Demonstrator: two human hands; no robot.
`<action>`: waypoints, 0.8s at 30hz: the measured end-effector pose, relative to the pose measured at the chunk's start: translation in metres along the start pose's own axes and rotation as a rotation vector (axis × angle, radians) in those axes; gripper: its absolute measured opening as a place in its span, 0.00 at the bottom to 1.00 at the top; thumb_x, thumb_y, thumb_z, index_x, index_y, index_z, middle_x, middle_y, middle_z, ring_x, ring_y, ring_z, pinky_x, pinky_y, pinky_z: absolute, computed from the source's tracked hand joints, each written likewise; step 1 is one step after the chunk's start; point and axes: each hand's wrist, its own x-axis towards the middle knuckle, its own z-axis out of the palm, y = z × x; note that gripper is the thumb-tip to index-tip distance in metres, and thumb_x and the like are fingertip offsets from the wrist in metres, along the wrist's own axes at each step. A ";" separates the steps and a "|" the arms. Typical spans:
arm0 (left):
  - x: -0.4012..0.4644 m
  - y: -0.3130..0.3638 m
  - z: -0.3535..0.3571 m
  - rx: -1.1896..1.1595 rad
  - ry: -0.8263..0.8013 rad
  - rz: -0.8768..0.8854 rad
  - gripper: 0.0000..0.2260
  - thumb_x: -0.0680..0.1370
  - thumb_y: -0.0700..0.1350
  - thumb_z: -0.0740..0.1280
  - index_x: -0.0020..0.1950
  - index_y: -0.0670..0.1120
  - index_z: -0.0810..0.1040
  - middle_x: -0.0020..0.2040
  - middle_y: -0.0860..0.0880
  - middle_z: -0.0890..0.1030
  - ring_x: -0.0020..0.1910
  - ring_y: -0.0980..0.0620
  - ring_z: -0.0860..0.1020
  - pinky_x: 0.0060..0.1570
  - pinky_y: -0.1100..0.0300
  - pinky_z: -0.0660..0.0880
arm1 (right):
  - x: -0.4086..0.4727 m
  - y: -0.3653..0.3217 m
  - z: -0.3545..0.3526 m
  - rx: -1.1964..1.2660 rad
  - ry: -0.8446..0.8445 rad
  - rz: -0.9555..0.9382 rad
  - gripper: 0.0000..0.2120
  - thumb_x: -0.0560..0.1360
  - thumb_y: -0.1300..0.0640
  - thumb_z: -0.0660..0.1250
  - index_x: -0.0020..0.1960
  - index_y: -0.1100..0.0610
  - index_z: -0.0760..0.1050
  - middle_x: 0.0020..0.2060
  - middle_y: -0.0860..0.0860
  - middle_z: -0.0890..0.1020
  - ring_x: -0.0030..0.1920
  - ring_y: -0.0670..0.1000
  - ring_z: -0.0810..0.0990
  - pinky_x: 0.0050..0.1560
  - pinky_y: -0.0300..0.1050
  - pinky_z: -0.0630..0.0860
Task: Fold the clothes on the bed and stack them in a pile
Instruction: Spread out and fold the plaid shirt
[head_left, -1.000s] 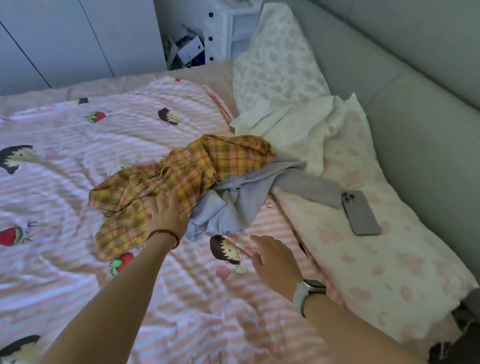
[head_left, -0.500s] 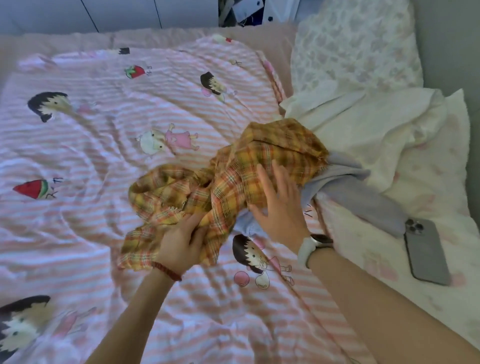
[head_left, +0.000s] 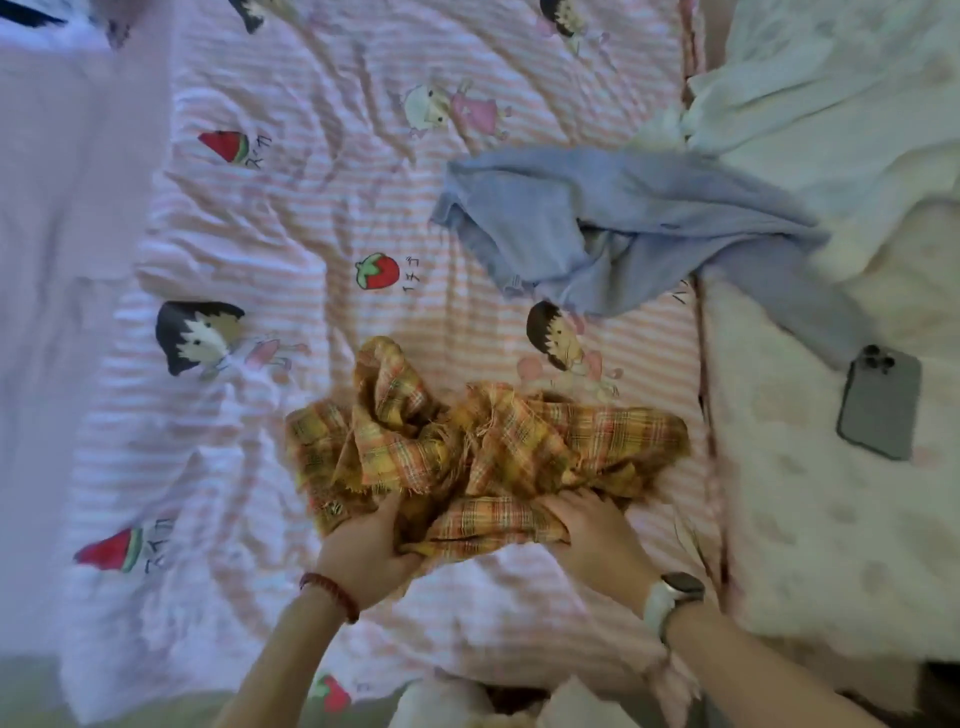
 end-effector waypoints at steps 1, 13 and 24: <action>-0.017 0.000 0.010 0.005 -0.034 -0.003 0.29 0.73 0.53 0.66 0.70 0.47 0.59 0.49 0.49 0.79 0.49 0.47 0.78 0.41 0.59 0.71 | -0.019 0.001 0.012 -0.015 -0.039 -0.012 0.21 0.77 0.45 0.58 0.69 0.48 0.66 0.61 0.47 0.73 0.63 0.51 0.67 0.60 0.46 0.63; -0.015 0.031 0.048 0.086 0.284 -0.093 0.34 0.75 0.60 0.63 0.76 0.50 0.54 0.72 0.49 0.63 0.71 0.45 0.58 0.66 0.44 0.59 | -0.041 -0.014 0.008 -0.082 0.346 0.079 0.33 0.76 0.43 0.62 0.75 0.53 0.54 0.67 0.50 0.68 0.67 0.54 0.64 0.64 0.53 0.63; -0.058 0.044 -0.079 -0.586 0.563 0.140 0.10 0.79 0.44 0.61 0.39 0.42 0.72 0.31 0.45 0.74 0.31 0.48 0.71 0.32 0.59 0.69 | -0.060 -0.027 -0.088 0.318 0.545 -0.060 0.11 0.79 0.57 0.61 0.57 0.60 0.77 0.48 0.58 0.82 0.46 0.57 0.78 0.45 0.48 0.73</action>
